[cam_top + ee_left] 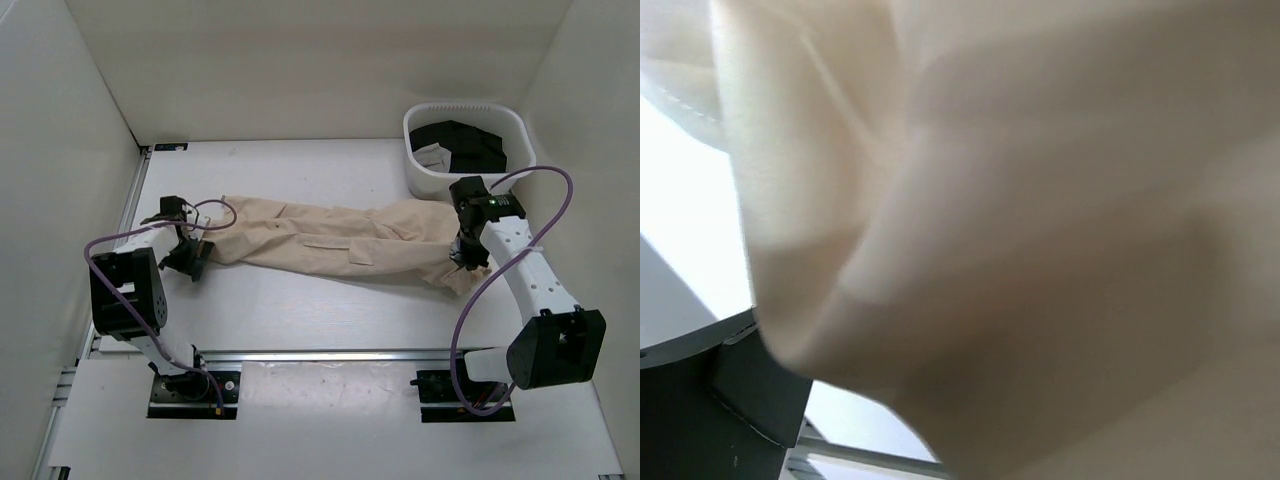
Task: Fold and stack the trousers
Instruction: Flatten the trousers out
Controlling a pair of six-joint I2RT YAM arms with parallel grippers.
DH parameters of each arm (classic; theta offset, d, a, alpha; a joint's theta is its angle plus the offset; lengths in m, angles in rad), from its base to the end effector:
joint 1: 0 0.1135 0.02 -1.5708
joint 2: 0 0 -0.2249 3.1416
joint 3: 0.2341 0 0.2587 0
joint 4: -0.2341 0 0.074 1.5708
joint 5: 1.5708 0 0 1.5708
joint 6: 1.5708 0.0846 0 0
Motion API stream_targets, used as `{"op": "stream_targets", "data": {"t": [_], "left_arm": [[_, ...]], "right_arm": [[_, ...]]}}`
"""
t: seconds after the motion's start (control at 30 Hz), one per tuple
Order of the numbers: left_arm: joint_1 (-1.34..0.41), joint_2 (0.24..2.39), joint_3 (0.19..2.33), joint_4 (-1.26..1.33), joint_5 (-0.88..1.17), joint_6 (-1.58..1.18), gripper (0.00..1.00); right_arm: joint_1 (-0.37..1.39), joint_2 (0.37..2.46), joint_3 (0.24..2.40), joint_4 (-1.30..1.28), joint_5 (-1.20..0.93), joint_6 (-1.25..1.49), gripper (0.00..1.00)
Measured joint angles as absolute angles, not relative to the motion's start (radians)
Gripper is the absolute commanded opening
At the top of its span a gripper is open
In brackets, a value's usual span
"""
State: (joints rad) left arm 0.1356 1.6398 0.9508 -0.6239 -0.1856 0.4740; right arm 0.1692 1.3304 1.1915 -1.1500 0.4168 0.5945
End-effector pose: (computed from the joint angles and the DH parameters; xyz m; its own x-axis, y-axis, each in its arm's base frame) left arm 0.3030 0.0571 0.0722 -0.9344 0.3253 -0.1455 0.2776 0.9204 0.2752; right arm 0.2681 0.0110 0.2111 -0.8084 0.3815 -0.4483 0.4947 0.8530 -0.1663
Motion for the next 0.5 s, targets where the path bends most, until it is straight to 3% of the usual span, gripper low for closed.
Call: {"op": "stream_targets", "data": {"t": [0.07, 0.1, 0.2, 0.27, 0.3, 0.5], "left_arm": [[0.136, 1.639, 0.949, -0.629, -0.167, 0.46, 0.98], [0.139, 1.641, 0.95, -0.629, -0.162, 0.451, 0.86], [0.152, 1.665, 0.97, -0.645, -0.12, 0.414, 0.63], [0.159, 1.7, 1.005, -0.655, -0.089, 0.387, 0.21], [0.162, 1.718, 1.021, -0.653, -0.081, 0.375, 0.14], [0.183, 1.777, 1.086, -0.632, -0.126, 0.387, 0.14]], "right_arm": [[0.169, 1.33, 1.2, -1.158, 0.418, 0.595, 0.0], [0.169, 1.331, 1.203, -1.159, 0.419, 0.595, 0.0], [0.166, 1.338, 1.219, -1.172, 0.42, 0.595, 0.0], [0.162, 1.349, 1.232, -1.176, 0.421, 0.595, 0.0], [0.159, 1.353, 1.235, -1.177, 0.421, 0.595, 0.0], [0.158, 1.359, 1.237, -1.183, 0.429, 0.595, 0.0]]}}
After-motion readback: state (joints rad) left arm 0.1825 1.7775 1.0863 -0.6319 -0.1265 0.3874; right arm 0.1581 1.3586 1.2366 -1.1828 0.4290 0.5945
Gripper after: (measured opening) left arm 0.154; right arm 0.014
